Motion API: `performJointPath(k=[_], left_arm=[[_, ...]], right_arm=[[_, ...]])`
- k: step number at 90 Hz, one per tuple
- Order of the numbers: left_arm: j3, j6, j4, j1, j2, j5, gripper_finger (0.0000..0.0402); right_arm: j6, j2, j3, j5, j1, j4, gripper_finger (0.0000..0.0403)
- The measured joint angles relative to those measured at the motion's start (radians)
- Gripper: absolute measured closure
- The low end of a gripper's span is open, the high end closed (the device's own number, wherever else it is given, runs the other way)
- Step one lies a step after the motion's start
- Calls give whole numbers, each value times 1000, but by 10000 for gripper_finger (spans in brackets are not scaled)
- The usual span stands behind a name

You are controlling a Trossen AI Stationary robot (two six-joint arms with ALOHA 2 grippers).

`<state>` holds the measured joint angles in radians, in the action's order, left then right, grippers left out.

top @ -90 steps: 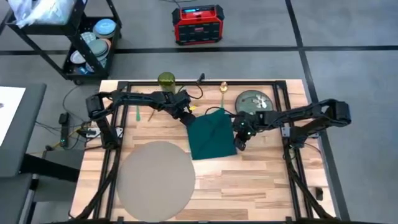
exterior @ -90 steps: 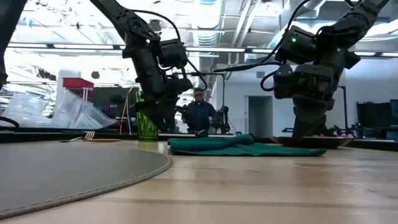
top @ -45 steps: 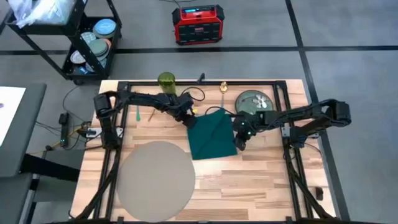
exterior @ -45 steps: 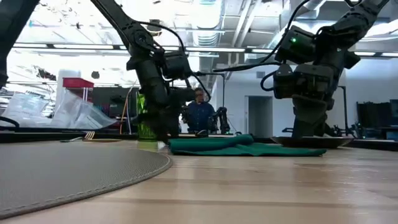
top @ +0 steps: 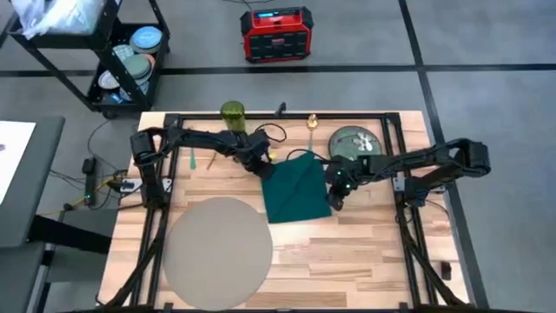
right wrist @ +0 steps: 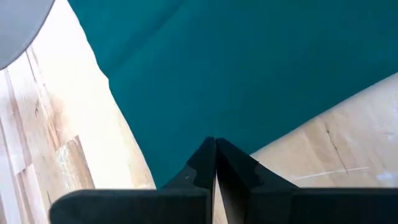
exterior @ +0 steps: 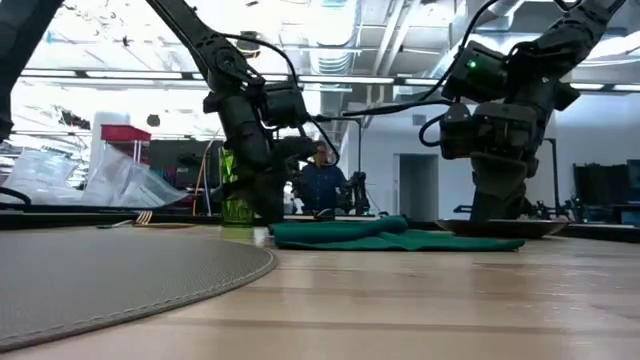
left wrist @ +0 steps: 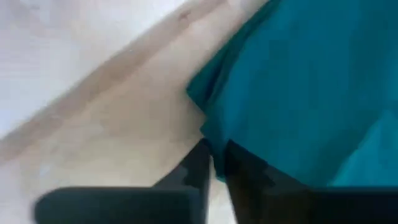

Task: Set table place
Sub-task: Fold the green napkin

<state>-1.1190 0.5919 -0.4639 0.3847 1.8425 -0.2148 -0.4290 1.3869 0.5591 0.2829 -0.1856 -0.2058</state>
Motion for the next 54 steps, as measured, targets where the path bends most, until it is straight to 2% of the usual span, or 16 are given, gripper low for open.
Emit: performJointPath(k=[28,54], left_arm=[[-58,100,12,-20,-2,-14,401],[-142,207,93,-96,-3,-44,401]], right_arm=[[1,0,0,0,0,-2,403],[-6,0,0,3,3,-4,403]])
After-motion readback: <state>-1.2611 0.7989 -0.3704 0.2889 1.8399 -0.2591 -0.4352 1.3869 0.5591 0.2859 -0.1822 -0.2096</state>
